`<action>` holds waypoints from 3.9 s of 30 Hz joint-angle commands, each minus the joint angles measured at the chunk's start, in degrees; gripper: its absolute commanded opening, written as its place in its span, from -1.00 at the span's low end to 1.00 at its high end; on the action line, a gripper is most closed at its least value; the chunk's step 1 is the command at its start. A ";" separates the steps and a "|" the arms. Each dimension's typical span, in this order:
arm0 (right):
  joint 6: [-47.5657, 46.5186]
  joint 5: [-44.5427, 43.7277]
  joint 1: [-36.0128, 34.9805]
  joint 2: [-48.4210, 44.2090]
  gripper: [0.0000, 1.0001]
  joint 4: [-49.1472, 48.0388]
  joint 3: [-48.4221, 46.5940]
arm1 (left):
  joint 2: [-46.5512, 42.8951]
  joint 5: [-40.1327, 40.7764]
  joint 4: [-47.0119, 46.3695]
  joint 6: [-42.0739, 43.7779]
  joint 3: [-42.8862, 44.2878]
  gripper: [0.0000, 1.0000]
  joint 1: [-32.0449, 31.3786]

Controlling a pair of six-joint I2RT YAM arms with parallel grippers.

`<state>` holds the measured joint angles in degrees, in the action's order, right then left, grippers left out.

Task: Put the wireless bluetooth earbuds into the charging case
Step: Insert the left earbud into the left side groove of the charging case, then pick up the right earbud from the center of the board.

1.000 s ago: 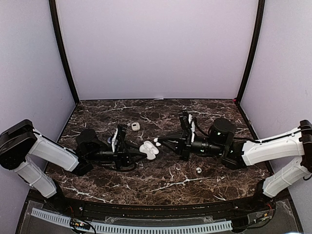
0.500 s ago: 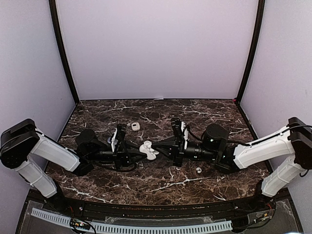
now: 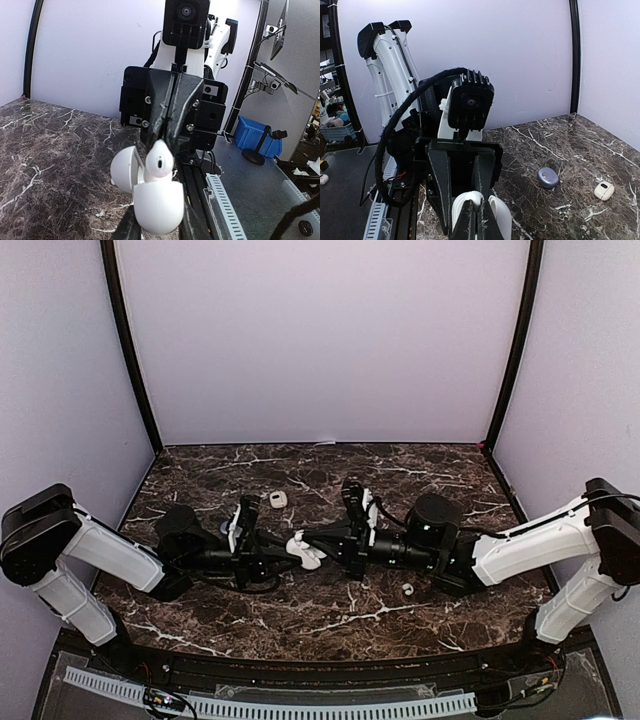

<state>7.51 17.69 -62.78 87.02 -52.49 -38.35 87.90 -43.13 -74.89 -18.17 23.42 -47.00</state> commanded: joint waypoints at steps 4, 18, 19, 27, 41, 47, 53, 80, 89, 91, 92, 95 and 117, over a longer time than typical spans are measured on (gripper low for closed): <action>-4.22 -3.41 -2.03 0.39 -1.00 2.92 -2.09 | -1.30 -1.33 -0.20 1.15 0.71 -0.70 -0.46; -5.32 -4.85 -2.08 -2.43 -1.00 4.93 0.64 | -1.85 -1.09 -1.52 1.04 0.22 -0.70 -0.46; -5.29 -4.93 -2.04 -2.51 -1.00 4.92 0.82 | -1.90 -1.12 -1.53 1.16 0.20 -0.70 -0.46; -5.35 -5.68 -2.08 -3.46 -1.00 4.73 1.63 | -2.12 -0.90 -1.22 1.42 0.21 -0.70 -0.46; -5.38 -4.58 -2.46 -0.65 -1.00 5.89 -0.47 | -2.98 -1.45 2.24 2.92 1.31 -0.71 -0.55; -5.55 -4.84 -3.29 0.10 -1.00 6.16 -0.75 | -3.17 -0.87 2.05 3.03 0.86 -0.70 -0.63; -6.04 -5.77 -4.36 1.25 -0.97 6.54 -1.20 | -3.58 -0.38 1.59 3.08 0.18 -0.71 -0.72; -6.06 -15.40 -3.07 -13.64 -0.27 17.61 1.60 | -3.26 0.62 1.42 3.48 -1.34 -0.71 -0.63; 4.79 -21.43 2.29 -19.64 -0.40 43.21 0.78 | -4.94 3.95 6.15 6.37 -2.32 -0.70 -0.63; 9.39 -22.52 3.56 -21.83 -0.44 50.40 1.58 | -5.39 4.29 6.93 6.85 -2.70 -0.71 -0.55; 11.51 -23.08 4.07 -22.85 -0.44 52.86 2.14 | -5.51 4.41 6.88 6.96 -2.87 -0.70 -0.50; 17.49 -24.19 5.10 -25.10 -0.44 59.04 3.87 | -5.43 4.38 6.27 6.85 -3.43 -0.71 -0.29; 25.18 -7.66 26.88 -21.54 -0.54 63.95 11.28 | -4.50 3.36 2.78 6.22 -5.57 -0.71 0.50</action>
<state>33.39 6.70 -37.85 64.12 11.73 -27.07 84.05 -39.44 -69.08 -12.16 18.85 -46.98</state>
